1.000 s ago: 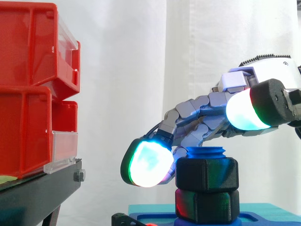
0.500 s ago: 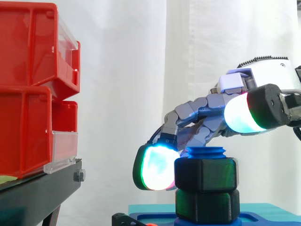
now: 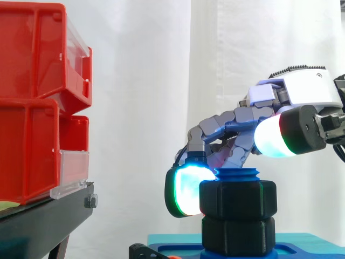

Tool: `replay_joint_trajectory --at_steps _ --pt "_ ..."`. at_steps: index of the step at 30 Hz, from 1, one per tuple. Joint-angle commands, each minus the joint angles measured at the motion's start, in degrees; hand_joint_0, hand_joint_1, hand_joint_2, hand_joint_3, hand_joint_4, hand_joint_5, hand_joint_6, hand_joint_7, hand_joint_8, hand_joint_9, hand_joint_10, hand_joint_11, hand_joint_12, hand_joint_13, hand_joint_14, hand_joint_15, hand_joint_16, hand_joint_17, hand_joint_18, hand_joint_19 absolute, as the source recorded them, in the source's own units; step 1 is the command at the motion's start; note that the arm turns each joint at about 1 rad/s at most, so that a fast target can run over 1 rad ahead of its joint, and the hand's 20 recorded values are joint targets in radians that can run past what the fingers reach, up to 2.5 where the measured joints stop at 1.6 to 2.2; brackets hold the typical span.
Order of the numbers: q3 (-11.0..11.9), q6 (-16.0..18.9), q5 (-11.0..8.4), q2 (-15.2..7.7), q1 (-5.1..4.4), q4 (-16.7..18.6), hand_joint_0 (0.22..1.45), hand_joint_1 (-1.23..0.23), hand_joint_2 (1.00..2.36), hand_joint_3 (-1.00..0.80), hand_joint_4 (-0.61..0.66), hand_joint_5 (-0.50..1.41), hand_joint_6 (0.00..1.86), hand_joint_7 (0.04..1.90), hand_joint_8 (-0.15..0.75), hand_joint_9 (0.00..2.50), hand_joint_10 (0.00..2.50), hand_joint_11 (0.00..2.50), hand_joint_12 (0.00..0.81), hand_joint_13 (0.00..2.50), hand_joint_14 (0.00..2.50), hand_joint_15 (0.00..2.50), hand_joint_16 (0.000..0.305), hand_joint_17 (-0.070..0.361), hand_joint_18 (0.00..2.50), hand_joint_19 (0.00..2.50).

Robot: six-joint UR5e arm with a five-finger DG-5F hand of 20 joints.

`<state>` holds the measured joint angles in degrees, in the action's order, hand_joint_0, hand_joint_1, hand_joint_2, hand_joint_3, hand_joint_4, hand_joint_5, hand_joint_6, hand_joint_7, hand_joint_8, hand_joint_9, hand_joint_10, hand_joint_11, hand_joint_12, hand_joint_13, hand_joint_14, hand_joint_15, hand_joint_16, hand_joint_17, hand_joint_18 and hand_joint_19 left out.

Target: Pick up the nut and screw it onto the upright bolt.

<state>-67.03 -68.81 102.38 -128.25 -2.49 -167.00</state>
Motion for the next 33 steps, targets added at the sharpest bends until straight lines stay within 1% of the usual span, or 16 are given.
replay_joint_trajectory --at_steps 1,5,8,10,13,20,23,27,30,33 --pt "0.14 -0.01 0.01 0.02 0.12 -0.08 0.50 -0.30 1.00 -0.50 0.17 0.03 0.50 1.21 0.256 0.94 0.00 0.00 0.267 0.53 0.00 0.00 0.035 0.078 0.09 0.00" --pt "0.41 -0.01 0.01 0.02 0.20 -0.17 0.49 -0.27 1.00 -0.50 0.12 0.05 0.50 1.26 0.254 1.06 0.00 0.00 0.256 0.58 0.00 0.00 0.033 0.075 0.13 0.00" --pt "0.41 -0.01 0.01 0.02 0.29 0.01 0.50 -0.27 1.00 -0.50 0.08 0.07 0.50 1.31 0.251 1.20 0.00 0.00 0.239 0.66 0.00 0.00 0.029 0.065 0.26 0.00" --pt "0.49 -0.01 0.10 0.02 0.29 0.18 0.50 -0.28 1.00 -0.50 0.06 0.08 0.50 1.34 0.230 1.29 0.00 0.00 0.216 0.74 0.00 0.00 0.026 0.058 0.34 0.00" --pt "0.41 -0.01 0.10 0.02 0.38 0.18 0.51 -0.29 1.00 -0.50 0.06 0.09 0.50 1.35 0.206 1.35 0.00 0.00 0.201 0.78 0.00 0.00 0.023 0.051 0.40 0.00" --pt "0.41 -0.01 0.10 0.02 0.47 0.27 0.51 -0.29 1.00 -0.50 0.07 0.09 0.50 1.36 0.209 1.38 0.00 0.00 0.200 0.80 0.00 0.00 0.020 0.046 0.43 0.00" --pt "0.41 -0.01 0.10 0.02 0.55 0.27 0.51 -0.30 1.00 -0.50 0.07 0.09 0.50 1.36 0.223 1.38 0.00 0.00 0.201 0.80 0.00 0.00 0.020 0.046 0.43 0.00" --pt "0.41 -0.01 0.01 0.02 0.55 0.09 0.51 -0.30 1.00 -0.50 0.11 0.07 0.50 1.31 0.236 1.34 0.00 0.00 0.209 0.77 0.00 0.00 0.023 0.052 0.37 0.00" --pt "0.41 -0.19 0.01 -0.07 0.55 -0.17 0.51 -0.31 1.00 -0.50 0.08 0.07 0.50 1.38 0.232 1.38 0.00 0.00 0.211 0.77 0.00 0.00 0.024 0.053 0.37 0.00" --pt "0.41 -0.45 0.01 0.02 0.47 -0.17 0.51 -0.32 1.00 -0.50 0.09 0.07 0.50 1.37 0.231 1.38 0.00 0.00 0.213 0.77 0.00 0.00 0.024 0.053 0.37 0.00"
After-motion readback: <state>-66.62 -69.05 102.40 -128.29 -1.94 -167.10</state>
